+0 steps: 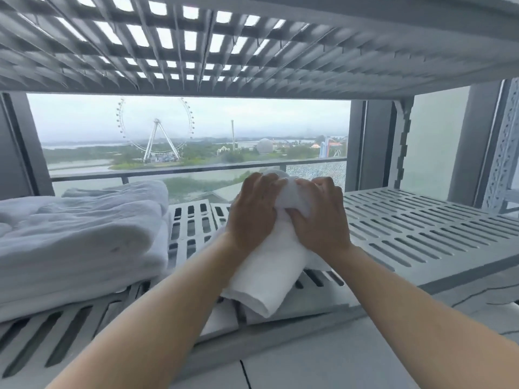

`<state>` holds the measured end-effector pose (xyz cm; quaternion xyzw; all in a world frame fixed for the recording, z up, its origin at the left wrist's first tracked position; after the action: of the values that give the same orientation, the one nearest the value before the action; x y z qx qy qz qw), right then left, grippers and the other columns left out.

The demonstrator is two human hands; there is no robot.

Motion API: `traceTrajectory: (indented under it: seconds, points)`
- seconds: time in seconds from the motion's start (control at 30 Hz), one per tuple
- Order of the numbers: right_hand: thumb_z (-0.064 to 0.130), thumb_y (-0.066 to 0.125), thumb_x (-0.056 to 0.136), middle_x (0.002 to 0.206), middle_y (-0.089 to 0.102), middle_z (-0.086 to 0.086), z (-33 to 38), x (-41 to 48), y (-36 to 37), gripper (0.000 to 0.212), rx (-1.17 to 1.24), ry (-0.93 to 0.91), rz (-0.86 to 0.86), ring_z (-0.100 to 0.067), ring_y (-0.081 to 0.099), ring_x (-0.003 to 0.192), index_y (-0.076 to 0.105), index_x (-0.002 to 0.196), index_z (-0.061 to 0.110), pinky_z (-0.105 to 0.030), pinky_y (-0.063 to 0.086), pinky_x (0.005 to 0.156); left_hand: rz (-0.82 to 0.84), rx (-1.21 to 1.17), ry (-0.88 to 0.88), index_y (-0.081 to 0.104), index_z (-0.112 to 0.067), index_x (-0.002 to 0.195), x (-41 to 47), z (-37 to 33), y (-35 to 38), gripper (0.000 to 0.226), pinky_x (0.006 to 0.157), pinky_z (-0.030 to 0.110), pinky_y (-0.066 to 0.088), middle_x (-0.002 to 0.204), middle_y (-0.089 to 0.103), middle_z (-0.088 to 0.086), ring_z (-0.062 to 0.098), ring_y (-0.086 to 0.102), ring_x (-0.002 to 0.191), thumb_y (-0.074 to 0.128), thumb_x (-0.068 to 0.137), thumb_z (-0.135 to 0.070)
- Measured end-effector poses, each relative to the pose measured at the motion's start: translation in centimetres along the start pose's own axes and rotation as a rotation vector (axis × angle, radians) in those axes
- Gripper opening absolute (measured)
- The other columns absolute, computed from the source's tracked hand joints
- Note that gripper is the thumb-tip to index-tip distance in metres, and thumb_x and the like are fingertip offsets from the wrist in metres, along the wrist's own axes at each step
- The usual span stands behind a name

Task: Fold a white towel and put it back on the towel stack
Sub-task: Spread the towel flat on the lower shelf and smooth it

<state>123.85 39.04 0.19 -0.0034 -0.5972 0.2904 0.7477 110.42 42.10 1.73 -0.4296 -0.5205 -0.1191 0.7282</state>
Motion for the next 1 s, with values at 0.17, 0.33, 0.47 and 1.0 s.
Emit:
traceTrajectory:
  seconds: [0.17,0.33,0.47,1.0]
  points:
    - [0.032,0.066,0.072,0.108,0.047,-0.006,-7.8,1.9,0.1,0.043,-0.043,0.043,0.089,-0.03,0.045,0.098,0.054,0.113,0.026,-0.039,0.041,0.081,0.157,0.194,-0.06,0.054,-0.013,0.125,3.5,-0.8,6.7,0.047,0.093,0.05,0.046,0.132,0.05,0.012,0.034,0.042,0.125,0.067,0.08,-0.01]
    - [0.05,0.054,0.077,0.122,0.043,-0.004,-13.8,3.1,0.6,0.052,-0.002,-0.041,0.329,-0.027,0.041,0.109,0.046,0.123,0.029,-0.04,0.042,0.087,0.288,0.446,-0.338,0.042,-0.024,0.126,5.0,-3.3,12.6,0.046,0.089,0.043,0.041,0.128,0.043,0.002,0.025,0.045,0.116,0.06,0.084,-0.015]
    - [0.049,0.051,0.08,0.129,0.05,-0.003,-17.1,3.9,0.3,0.062,0.134,-0.227,0.428,-0.027,0.046,0.115,0.036,0.134,0.022,-0.043,0.043,0.093,0.333,0.32,-0.566,0.035,-0.026,0.134,4.5,-4.1,14.8,0.048,0.093,0.037,0.044,0.13,0.045,0.003,0.025,0.049,0.116,0.048,0.09,-0.014]
    - [0.061,0.071,0.061,0.122,0.04,0.02,-24.2,2.0,3.1,0.079,0.549,-0.223,0.617,-0.004,0.041,0.109,0.038,0.128,0.034,-0.024,0.034,0.084,0.487,-0.168,-0.633,0.016,-0.039,0.143,1.4,-6.4,15.5,0.096,0.108,0.027,0.033,0.146,0.025,-0.022,0.0,0.031,0.13,0.06,0.06,-0.055]
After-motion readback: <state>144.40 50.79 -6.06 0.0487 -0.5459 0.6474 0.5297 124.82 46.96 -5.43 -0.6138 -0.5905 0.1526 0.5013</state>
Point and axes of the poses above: each hand's wrist, its own x-axis towards the middle knuckle, its own y-axis out of the palm, z = x × y, the point moved 3 cm from there along x, towards the middle knuckle
